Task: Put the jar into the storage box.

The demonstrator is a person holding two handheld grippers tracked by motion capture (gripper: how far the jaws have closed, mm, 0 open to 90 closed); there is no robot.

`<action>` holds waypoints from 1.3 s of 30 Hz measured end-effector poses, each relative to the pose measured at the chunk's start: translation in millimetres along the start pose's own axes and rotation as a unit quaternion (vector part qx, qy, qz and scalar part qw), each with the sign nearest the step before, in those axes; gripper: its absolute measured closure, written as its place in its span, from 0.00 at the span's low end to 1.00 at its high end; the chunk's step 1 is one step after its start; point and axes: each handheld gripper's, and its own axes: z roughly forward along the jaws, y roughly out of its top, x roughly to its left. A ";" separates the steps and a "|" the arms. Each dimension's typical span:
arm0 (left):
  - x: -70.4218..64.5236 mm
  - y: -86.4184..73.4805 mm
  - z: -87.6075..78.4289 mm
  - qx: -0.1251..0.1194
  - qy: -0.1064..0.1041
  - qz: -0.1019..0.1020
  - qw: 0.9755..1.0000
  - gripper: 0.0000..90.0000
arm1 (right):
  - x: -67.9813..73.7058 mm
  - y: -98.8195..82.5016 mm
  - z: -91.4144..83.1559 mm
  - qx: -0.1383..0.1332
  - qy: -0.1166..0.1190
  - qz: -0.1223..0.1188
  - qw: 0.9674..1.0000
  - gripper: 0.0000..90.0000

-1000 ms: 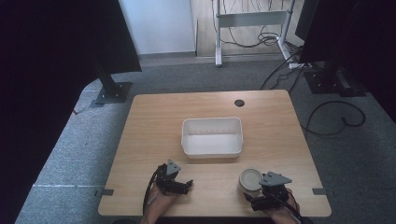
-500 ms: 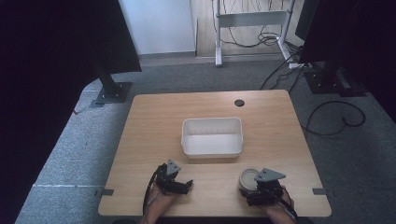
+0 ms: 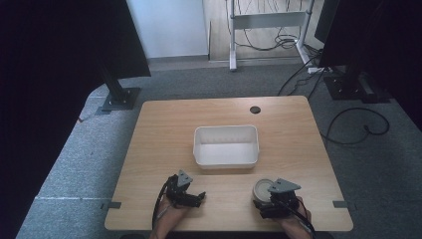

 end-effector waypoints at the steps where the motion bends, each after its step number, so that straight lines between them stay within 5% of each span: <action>1: 0.0 0.0 0.0 0.000 0.000 0.000 1.000 0.02 | 0.2 2.2 0.4 -0.001 -0.001 -0.002 1.000 0.11; 39: 0.1 0.0 0.0 0.000 0.000 0.000 1.000 0.02 | 12.8 47.2 20.0 -0.029 0.003 -0.015 0.999 0.11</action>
